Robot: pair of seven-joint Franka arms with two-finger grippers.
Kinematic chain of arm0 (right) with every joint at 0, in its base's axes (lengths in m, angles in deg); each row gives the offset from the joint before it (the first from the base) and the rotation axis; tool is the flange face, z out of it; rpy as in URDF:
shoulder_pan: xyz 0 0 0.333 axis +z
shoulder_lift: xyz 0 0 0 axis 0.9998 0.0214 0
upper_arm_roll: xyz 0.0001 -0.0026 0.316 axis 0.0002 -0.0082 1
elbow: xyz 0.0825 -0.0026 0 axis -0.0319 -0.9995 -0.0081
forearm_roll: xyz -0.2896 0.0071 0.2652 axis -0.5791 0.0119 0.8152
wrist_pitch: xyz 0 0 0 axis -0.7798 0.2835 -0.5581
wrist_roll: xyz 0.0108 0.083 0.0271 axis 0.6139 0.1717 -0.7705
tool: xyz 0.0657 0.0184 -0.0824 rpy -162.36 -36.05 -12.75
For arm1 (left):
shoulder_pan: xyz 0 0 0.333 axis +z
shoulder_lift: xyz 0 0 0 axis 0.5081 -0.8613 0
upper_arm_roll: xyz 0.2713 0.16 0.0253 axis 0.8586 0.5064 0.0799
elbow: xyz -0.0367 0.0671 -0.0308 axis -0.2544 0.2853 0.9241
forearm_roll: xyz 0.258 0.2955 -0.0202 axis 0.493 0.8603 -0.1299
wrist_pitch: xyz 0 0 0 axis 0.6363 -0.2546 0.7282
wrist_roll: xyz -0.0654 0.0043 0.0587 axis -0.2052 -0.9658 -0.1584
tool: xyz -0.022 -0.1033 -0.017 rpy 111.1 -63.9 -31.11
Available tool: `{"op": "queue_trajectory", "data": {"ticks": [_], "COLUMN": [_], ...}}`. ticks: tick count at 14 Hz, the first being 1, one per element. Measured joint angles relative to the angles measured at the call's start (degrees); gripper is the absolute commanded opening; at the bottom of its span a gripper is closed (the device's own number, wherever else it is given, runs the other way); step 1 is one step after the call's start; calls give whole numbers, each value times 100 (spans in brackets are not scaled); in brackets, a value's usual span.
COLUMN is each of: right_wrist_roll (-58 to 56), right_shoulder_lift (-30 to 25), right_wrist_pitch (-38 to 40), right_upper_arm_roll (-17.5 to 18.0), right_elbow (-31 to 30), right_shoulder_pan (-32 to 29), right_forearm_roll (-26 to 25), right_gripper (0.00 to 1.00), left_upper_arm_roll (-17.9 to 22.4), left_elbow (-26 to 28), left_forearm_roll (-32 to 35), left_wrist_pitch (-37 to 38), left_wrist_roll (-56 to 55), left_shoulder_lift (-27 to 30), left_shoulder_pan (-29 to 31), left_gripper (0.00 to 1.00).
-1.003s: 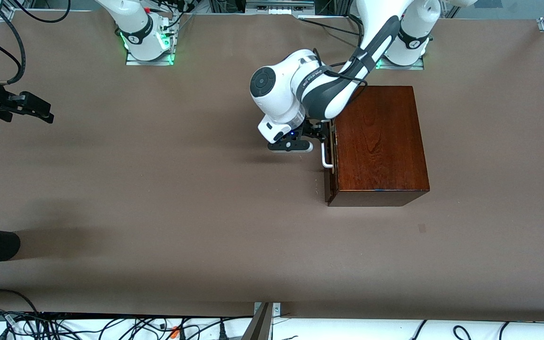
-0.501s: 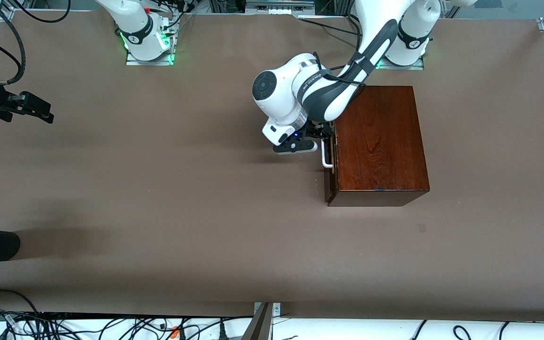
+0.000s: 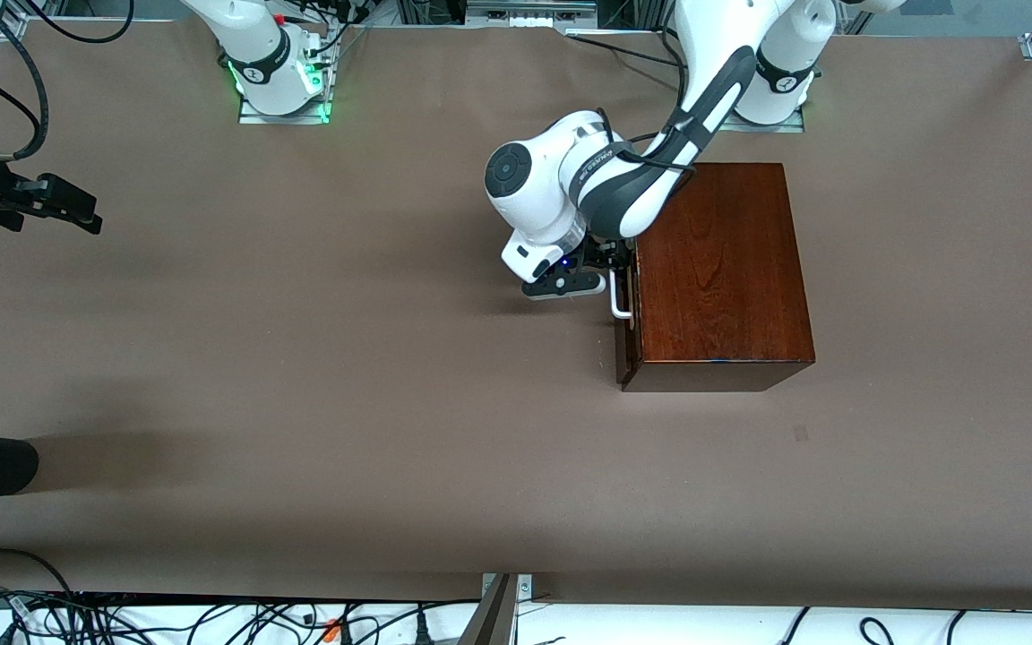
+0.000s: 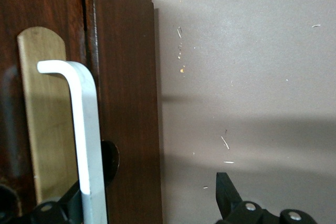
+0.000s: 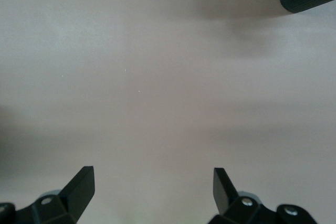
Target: Open drawer, take yellow block, close drawer
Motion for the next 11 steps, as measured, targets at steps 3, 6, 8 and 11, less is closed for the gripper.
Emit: {"op": "queue_trajectory", "data": {"ticks": [3,6,8,11], "right_wrist_roll": [0,0,0,0], "right_shoulder_lift": [0,0,0,0], "right_wrist_pitch": [0,0,0,0], "right_upper_arm_roll": [0,0,0,0], "right_elbow": [0,0,0,0], "right_shoulder_pan": [0,0,0,0], "right_forearm_roll": [0,0,0,0], "right_gripper": [100,100,100,100], "left_upper_arm_roll": [19,16,12,12], "left_elbow": [34,35,38,43], "left_forearm_roll": [2,2,0,-92], "left_wrist_pitch": [-76,-176,-236,-399], "left_wrist_roll": [-64,-191,-244,-290], "left_shoulder_lift": [-9,-8,-7,5], "left_shoulder_pan": [1,-3,-4,-2], "left_gripper": [100,100,100,100]}}
